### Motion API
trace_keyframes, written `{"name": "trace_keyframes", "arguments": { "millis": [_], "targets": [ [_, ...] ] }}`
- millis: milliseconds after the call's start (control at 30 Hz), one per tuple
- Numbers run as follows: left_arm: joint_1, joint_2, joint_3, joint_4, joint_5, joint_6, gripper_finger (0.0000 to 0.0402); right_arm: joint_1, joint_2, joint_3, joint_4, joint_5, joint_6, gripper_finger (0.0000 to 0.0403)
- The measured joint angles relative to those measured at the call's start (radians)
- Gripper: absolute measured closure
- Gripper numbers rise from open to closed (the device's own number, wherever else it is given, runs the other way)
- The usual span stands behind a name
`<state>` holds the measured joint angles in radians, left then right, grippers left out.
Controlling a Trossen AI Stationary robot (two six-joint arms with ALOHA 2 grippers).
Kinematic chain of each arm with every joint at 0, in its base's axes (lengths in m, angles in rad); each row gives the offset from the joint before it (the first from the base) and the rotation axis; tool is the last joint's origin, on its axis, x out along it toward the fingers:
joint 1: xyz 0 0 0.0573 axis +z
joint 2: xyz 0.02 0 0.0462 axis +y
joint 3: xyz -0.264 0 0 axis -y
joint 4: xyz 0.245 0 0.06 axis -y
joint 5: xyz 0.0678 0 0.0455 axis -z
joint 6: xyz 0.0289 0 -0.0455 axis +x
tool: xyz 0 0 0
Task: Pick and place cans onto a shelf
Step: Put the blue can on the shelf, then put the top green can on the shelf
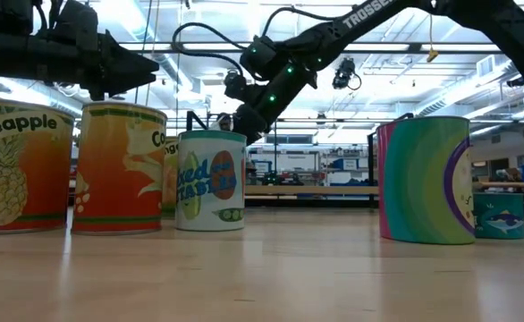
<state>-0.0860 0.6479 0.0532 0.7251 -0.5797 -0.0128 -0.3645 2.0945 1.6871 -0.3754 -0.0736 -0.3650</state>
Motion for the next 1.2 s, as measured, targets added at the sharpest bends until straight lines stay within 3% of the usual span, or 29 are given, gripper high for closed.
{"name": "trace_keyframes", "arguments": {
  "millis": [367,567,867,1200],
  "targets": [
    [0.000,0.000,0.000,0.001,0.000,0.000,0.0196,-0.005,0.000,0.044,-0.160,0.059,-0.013,0.0004],
    [0.000,0.000,0.000,0.001,0.000,0.000,0.0196,-0.008,0.000,0.044,-0.157,0.172,-0.013,0.0004],
    [0.000,0.000,0.000,0.002,0.000,0.000,0.0196,-0.010,-0.001,0.044,-0.091,0.160,-0.002,0.0004],
    [0.000,0.000,0.000,-0.016,0.000,0.000,0.0196,0.092,-0.079,0.043,-0.304,0.161,0.049,0.0010]
  ]
}}
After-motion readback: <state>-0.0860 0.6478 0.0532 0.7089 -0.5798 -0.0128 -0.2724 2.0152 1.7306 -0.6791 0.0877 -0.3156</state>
